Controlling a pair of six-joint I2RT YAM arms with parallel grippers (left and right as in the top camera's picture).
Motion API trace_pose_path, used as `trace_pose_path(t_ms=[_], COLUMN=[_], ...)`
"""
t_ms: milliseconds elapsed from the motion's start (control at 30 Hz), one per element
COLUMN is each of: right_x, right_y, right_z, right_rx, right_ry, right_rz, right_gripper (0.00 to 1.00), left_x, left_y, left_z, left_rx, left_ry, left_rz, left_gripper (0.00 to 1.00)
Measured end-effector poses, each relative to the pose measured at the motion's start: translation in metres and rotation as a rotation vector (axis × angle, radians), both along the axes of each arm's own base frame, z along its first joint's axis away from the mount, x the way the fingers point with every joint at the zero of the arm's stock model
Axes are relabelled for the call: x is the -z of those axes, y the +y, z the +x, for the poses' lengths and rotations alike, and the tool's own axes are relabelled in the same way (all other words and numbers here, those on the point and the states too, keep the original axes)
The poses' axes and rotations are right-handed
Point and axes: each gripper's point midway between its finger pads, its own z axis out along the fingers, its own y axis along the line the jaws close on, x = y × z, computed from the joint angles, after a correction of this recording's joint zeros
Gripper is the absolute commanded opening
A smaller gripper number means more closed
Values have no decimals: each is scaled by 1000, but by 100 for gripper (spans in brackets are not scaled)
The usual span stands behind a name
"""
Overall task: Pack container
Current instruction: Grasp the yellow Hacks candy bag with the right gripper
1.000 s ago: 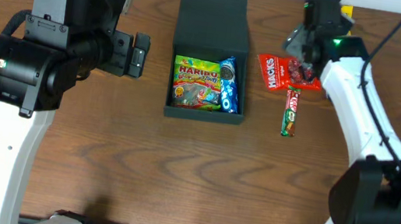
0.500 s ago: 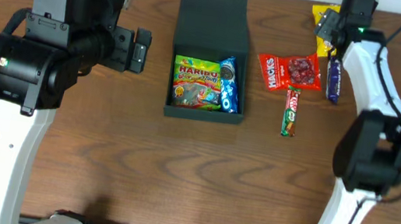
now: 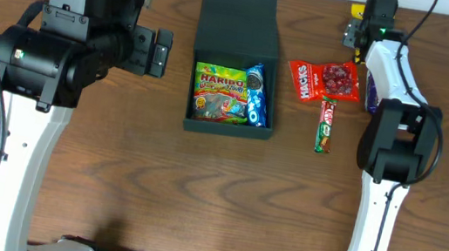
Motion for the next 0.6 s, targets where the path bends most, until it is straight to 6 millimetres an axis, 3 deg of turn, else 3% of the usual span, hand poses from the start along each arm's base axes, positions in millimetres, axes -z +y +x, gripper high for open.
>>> trace_pose_path(t_ms=[400, 467, 600], right_x=[-5, -4, -3], right_y=[-1, -1, -1], right_z=[-1, -2, -3], right_rx=[-2, 3, 2], right_ry=[11, 16, 25], right_rz=[-10, -7, -8], right_gripper=[6, 1, 1], left_x=[-3, -3, -4], left_y=[2, 2, 2], left_z=[4, 4, 4], left_rx=[-10, -9, -9], left_ry=[-22, -22, -23], left_rz=[6, 6, 6], left_gripper=[95, 95, 95])
